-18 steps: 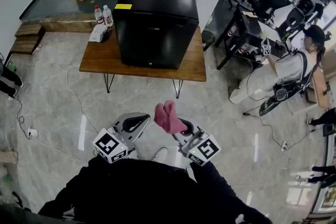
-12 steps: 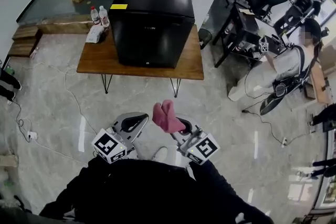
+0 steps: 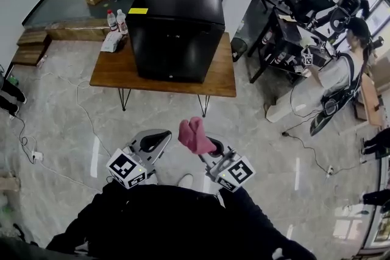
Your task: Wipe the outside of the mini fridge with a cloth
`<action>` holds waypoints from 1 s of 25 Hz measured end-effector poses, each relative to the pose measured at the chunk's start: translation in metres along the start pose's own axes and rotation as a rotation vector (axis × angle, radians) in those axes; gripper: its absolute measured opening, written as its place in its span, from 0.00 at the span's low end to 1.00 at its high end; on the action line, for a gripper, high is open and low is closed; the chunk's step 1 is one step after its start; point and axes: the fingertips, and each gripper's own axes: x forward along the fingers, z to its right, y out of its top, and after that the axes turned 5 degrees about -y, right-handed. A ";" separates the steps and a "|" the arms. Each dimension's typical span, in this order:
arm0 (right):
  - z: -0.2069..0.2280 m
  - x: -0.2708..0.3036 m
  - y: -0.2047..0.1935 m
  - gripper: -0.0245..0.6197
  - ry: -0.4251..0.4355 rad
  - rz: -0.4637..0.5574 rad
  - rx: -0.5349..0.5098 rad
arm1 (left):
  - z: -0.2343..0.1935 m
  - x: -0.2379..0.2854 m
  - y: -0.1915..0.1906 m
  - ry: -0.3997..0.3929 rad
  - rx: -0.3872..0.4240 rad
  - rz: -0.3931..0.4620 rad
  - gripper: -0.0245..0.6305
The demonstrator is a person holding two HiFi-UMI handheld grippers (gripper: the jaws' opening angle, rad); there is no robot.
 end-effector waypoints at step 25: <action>0.062 0.042 -0.010 0.12 0.104 0.017 0.037 | -0.059 0.038 0.004 0.206 0.044 0.007 0.05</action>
